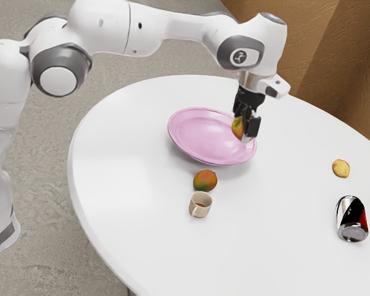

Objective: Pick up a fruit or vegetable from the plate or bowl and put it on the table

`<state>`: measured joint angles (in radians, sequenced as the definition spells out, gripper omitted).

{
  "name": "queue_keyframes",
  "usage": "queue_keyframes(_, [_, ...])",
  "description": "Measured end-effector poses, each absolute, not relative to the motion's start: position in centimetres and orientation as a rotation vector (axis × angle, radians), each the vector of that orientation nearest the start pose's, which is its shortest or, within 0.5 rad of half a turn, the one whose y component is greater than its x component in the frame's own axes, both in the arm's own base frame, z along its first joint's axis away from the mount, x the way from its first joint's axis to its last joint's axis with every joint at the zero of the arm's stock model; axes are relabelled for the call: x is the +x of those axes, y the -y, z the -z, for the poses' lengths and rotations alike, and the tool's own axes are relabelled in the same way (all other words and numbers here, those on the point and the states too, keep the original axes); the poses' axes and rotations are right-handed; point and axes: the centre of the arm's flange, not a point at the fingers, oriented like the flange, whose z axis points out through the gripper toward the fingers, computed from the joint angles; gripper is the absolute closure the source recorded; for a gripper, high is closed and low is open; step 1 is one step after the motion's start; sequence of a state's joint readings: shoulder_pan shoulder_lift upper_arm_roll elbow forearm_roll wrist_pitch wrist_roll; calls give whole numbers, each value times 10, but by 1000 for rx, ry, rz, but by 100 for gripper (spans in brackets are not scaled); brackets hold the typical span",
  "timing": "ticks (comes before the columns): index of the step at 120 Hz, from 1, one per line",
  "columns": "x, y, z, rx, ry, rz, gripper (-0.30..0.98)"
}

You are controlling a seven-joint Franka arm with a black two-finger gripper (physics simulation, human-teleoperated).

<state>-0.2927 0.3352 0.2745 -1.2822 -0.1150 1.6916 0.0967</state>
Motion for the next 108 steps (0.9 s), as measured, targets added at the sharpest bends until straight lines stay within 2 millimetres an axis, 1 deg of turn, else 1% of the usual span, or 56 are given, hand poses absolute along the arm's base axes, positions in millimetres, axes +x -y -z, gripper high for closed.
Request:
queue_keyframes(6, [674, 77, -581, -3138, -246, 169, 39])
queue_keyframes(12, [684, 96, -579, -3126, -285, 177, 39])
queue_keyframes(23, [702, 118, -569, -3114, -330, 180, 38])
queue_keyframes(33, [711, 139, -560, -3117, -382, 179, 38])
queue_keyframes(37, [714, 145, -557, -3120, -397, 174, 39])
queue_keyframes(48, [715, 148, -552, -3125, -409, 158, 39])
queue_keyframes(52, [715, 148, -551, -3127, -412, 152, 28])
queue_keyframes(57, [715, 149, -549, -3131, -414, 143, 20])
queue_keyframes(72, [714, 149, -546, -3139, -418, 122, 9])
queue_keyframes(87, [713, 149, -546, -3147, -419, 113, 4])
queue_keyframes(108, [713, 148, -546, -3152, -420, 110, 1])
